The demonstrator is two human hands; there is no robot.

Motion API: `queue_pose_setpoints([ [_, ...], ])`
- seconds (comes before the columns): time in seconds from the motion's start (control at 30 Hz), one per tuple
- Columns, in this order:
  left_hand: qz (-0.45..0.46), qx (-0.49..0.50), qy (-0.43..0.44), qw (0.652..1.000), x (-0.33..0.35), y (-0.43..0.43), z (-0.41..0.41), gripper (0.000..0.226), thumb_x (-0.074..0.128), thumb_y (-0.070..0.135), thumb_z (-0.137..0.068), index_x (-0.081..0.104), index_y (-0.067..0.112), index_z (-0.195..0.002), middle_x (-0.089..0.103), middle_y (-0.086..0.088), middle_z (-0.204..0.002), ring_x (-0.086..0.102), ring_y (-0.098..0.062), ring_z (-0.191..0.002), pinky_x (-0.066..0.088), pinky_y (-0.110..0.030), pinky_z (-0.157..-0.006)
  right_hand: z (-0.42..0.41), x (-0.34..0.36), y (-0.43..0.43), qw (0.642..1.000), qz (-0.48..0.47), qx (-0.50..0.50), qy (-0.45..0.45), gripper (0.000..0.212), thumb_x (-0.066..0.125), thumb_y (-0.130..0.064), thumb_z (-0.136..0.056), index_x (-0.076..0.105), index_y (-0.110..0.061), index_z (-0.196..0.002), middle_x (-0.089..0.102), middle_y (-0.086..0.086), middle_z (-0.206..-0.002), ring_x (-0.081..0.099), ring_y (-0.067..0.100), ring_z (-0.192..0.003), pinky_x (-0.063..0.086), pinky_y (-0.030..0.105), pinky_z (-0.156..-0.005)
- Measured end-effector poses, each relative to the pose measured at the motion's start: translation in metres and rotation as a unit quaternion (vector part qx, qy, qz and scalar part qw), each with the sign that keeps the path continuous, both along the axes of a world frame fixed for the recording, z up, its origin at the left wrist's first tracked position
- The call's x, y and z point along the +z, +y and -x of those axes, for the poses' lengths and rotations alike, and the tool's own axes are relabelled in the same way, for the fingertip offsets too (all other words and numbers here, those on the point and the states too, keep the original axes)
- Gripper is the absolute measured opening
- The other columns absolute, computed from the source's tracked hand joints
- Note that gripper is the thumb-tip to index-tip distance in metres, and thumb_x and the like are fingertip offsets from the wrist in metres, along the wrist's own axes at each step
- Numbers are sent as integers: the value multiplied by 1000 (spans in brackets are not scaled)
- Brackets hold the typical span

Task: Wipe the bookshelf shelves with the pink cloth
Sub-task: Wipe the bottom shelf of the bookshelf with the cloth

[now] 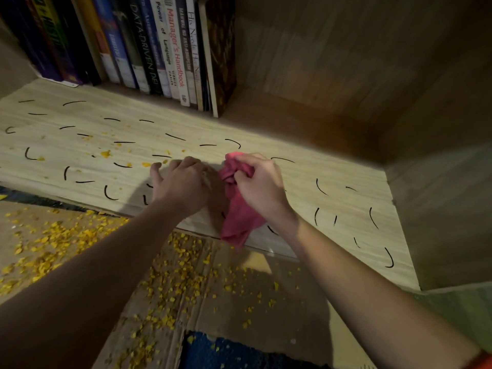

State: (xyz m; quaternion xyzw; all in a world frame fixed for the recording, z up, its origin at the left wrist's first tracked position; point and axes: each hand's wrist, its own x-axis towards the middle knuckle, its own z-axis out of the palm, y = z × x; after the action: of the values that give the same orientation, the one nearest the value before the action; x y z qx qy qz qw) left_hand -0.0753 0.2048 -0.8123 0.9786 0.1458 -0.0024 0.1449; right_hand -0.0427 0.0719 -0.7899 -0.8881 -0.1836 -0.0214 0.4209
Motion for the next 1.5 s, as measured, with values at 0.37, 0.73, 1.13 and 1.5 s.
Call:
queue_pose_setpoints([
  [0.37, -60, -71, 57, 994, 4, 4, -57, 44, 39, 31, -93, 43, 24, -136, 38, 4, -142, 27, -17, -135, 3, -55, -111, -63, -17, -24, 995, -32, -83, 55, 34, 50, -5, -86, 65, -6, -116, 65, 7, -118, 57, 16, -111, 37, 35, -107],
  [0.73, -101, -121, 131, 979, -3, -1, -84, 47, 23, 40, -97, 40, 27, -140, 35, 10, -147, 21, -15, -139, -5, -61, -109, -136, -16, -6, 994, 51, -95, 18, 37, 52, -4, -87, 61, -9, -123, 64, 8, -121, 57, 25, -114, 38, 24, -101],
  [1.13, -40, -96, 97, 990, -8, 0, -80, 43, 22, 36, -98, 47, 31, -132, 35, 14, -146, 18, -12, -141, -8, -62, -108, -142, -34, 37, 996, 34, 26, 81, 34, 58, -2, -84, 64, -7, -117, 61, 6, -114, 58, 16, -104, 38, 10, -89],
  [1.5, -52, -128, 109, 984, 2, 12, -72, 42, 28, 29, -97, 45, 30, -136, 32, 11, -150, 14, -13, -143, -12, -61, -107, -147, -30, 64, 986, 118, 94, 66, 37, 54, -4, -86, 63, -12, -121, 56, 6, -129, 51, 20, -117, 38, 20, -98],
])
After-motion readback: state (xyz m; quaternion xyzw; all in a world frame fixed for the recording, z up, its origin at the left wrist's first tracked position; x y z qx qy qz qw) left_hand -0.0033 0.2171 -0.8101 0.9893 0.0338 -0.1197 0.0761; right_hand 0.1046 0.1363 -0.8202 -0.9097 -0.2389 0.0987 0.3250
